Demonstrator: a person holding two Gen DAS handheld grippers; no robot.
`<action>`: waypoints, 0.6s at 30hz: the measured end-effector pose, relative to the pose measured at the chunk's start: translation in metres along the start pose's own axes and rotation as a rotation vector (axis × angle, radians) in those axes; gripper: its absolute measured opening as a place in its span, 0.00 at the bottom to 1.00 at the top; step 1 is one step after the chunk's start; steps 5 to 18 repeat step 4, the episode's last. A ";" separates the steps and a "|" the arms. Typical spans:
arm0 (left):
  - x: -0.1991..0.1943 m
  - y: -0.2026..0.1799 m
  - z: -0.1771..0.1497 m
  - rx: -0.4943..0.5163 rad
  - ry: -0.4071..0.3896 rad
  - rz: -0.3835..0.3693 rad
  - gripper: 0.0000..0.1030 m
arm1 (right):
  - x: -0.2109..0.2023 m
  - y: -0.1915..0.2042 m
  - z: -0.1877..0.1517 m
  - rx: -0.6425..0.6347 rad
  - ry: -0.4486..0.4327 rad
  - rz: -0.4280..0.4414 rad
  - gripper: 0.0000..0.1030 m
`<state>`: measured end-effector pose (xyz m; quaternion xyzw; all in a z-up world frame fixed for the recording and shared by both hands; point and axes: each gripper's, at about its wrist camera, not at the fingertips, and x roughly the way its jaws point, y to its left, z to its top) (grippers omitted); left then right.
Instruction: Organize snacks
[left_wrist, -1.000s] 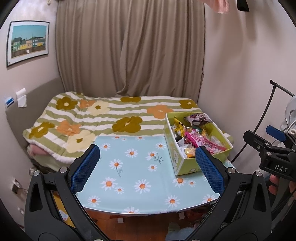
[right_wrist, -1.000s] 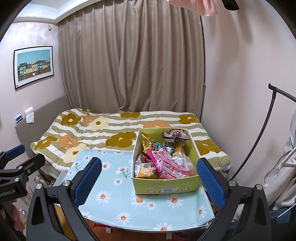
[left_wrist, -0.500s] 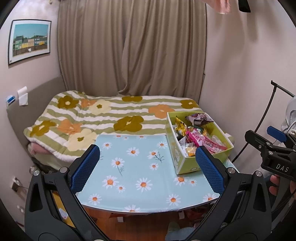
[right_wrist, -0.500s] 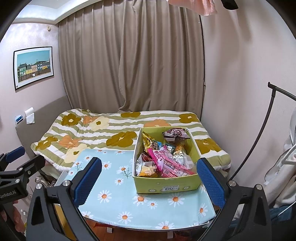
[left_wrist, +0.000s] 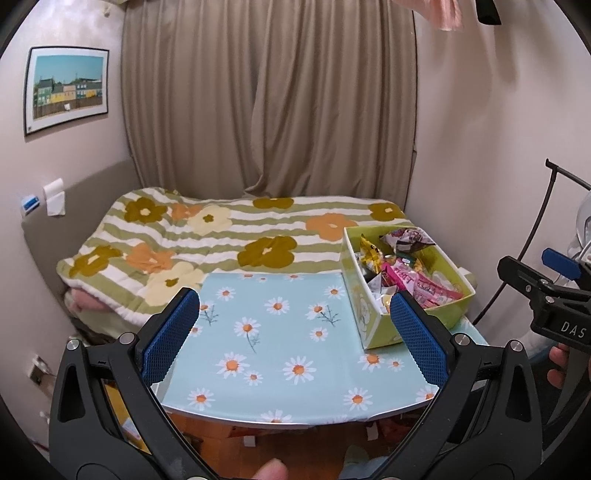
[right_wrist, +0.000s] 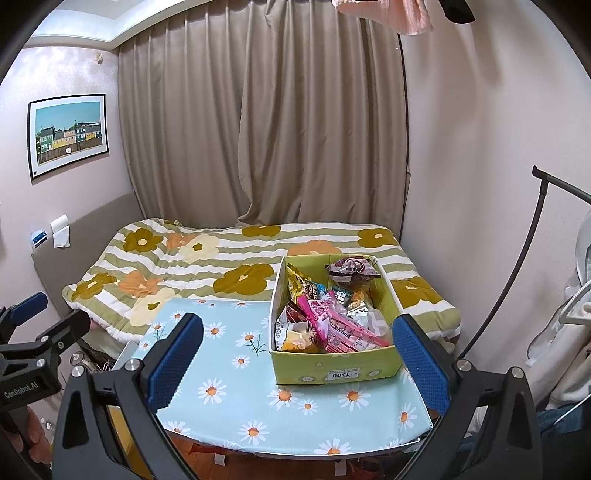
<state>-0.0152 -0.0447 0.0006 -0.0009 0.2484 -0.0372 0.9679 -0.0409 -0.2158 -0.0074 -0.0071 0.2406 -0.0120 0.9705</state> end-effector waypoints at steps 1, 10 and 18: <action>0.000 -0.001 -0.001 0.006 -0.001 0.003 0.99 | 0.000 -0.003 0.000 0.001 0.002 0.002 0.99; 0.005 -0.001 -0.004 0.018 0.010 0.003 0.99 | 0.002 0.003 0.000 0.000 0.012 0.006 0.99; 0.005 -0.001 -0.004 0.018 0.010 0.003 0.99 | 0.002 0.003 0.000 0.000 0.012 0.006 0.99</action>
